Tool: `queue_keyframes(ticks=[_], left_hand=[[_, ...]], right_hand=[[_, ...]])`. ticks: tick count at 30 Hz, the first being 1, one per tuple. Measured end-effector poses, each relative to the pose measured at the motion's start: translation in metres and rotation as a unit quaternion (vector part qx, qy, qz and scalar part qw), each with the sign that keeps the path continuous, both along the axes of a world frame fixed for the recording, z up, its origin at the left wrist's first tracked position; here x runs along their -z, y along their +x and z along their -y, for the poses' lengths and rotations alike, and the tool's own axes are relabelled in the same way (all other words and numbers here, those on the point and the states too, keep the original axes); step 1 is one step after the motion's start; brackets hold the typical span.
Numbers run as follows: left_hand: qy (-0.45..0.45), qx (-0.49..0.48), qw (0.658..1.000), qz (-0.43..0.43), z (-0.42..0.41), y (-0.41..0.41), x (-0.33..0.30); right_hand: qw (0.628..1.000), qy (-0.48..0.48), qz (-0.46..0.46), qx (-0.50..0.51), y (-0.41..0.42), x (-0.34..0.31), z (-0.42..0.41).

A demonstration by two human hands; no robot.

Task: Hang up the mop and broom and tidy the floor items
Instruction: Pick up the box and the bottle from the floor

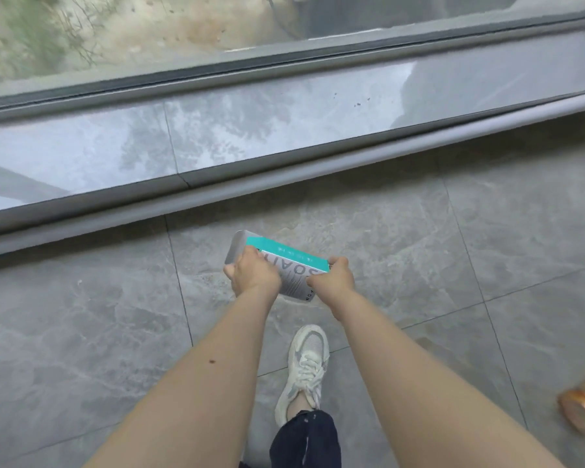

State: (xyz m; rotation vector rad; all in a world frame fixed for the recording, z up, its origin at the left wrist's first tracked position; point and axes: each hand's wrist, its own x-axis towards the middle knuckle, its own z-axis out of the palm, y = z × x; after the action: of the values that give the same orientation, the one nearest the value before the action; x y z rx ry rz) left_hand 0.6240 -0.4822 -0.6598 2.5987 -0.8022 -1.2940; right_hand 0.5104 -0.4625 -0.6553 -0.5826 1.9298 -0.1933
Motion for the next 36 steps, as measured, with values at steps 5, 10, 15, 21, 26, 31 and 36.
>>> queue_keyframes(ticks=[5, 10, 15, 21, 26, 31, 36], left_hand=[[-0.015, 0.12, 0.992, -0.021, -0.03, -0.03, -0.042], [-0.029, 0.244, 0.969, -0.008, -0.065, -0.068, -0.075], [-0.024, 0.305, 0.951, -0.047, -0.118, -0.127, -0.102], [-0.011, 0.398, 0.913, -0.085, -0.187, -0.209, -0.125], [-0.021, 0.46, 0.881, -0.108, -0.239, -0.294, -0.148], [-0.027, 0.495, 0.855, -0.152, -0.298, -0.381, -0.172], [-0.012, 0.527, 0.836, -0.152, -0.358, -0.454, -0.182]], right_hand=[[0.999, -0.036, -0.025, 0.023, -0.032, -0.047, -0.05], [0.996, -0.034, -0.036, 0.071, -0.059, -0.08, -0.117], [0.988, -0.028, -0.046, 0.145, -0.102, -0.106, -0.189], [0.978, -0.006, -0.031, 0.206, -0.173, -0.133, -0.274], [0.962, -0.007, -0.03, 0.27, -0.242, -0.155, -0.339], [0.936, -0.016, -0.049, 0.347, -0.309, -0.17, -0.402], [0.922, -0.006, -0.049, 0.383, -0.369, -0.18, -0.462]])
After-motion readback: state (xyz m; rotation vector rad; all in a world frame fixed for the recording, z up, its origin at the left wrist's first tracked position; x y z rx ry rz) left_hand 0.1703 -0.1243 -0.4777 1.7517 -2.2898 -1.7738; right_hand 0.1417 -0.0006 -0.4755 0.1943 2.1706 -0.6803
